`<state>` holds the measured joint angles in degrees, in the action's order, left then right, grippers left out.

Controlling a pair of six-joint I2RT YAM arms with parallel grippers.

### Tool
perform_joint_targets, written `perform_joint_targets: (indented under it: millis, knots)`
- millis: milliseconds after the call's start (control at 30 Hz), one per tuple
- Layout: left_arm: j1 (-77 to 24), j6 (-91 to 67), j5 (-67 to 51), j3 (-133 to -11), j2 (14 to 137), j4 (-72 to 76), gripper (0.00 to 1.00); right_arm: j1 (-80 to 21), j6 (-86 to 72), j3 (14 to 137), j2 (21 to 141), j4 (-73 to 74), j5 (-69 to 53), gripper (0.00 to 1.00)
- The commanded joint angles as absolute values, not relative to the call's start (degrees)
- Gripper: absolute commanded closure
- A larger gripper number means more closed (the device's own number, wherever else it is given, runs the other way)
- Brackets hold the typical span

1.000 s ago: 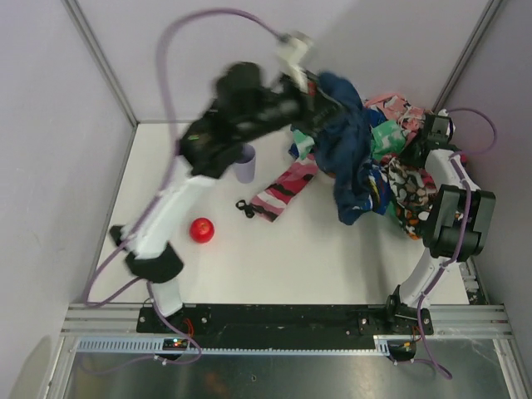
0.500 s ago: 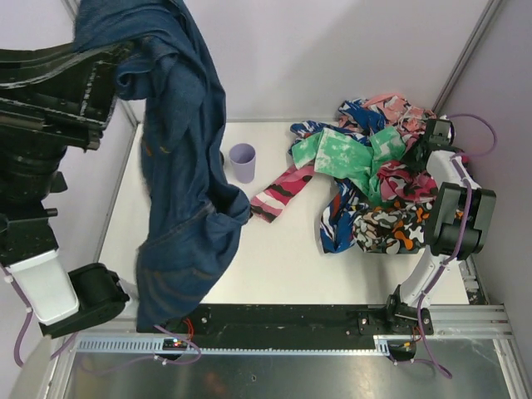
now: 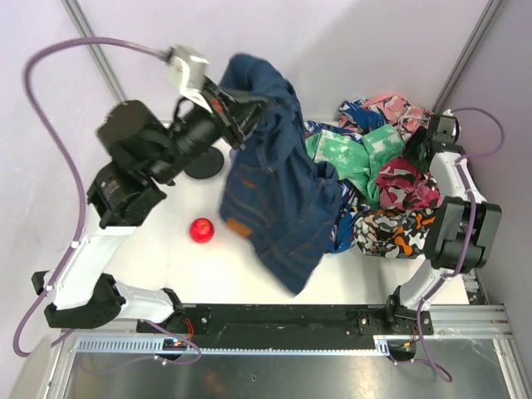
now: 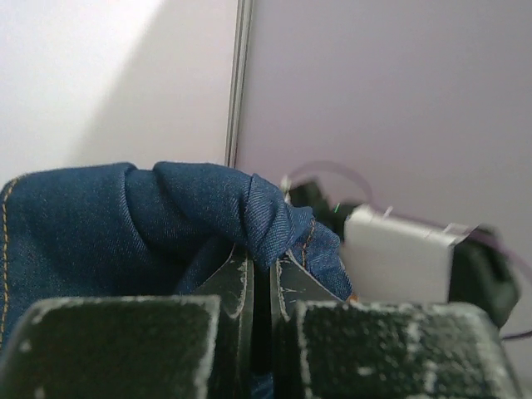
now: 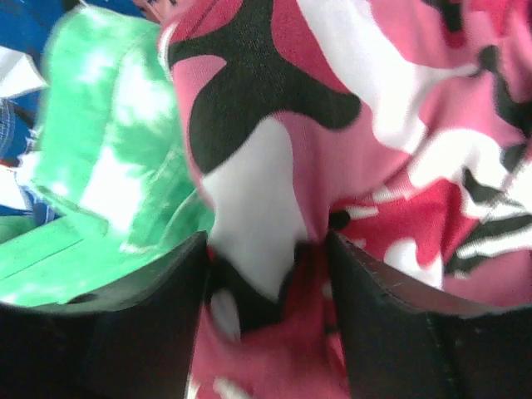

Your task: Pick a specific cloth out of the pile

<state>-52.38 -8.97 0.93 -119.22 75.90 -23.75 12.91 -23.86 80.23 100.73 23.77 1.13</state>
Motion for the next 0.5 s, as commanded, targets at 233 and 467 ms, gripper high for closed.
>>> perform_joint_targets:
  millis: [233, 467]
  knots:
    - [-52.9, -12.2, -8.6, -90.0, 61.0, -14.9, 0.99, 11.4, -22.1, 80.4, 86.0, 28.0, 8.2, 0.01]
    - [-53.0, -14.0, -11.3, -87.8, 55.7, -14.9, 0.99, 10.0, -21.8, 80.3, 82.0, 30.8, 8.2, 0.01]
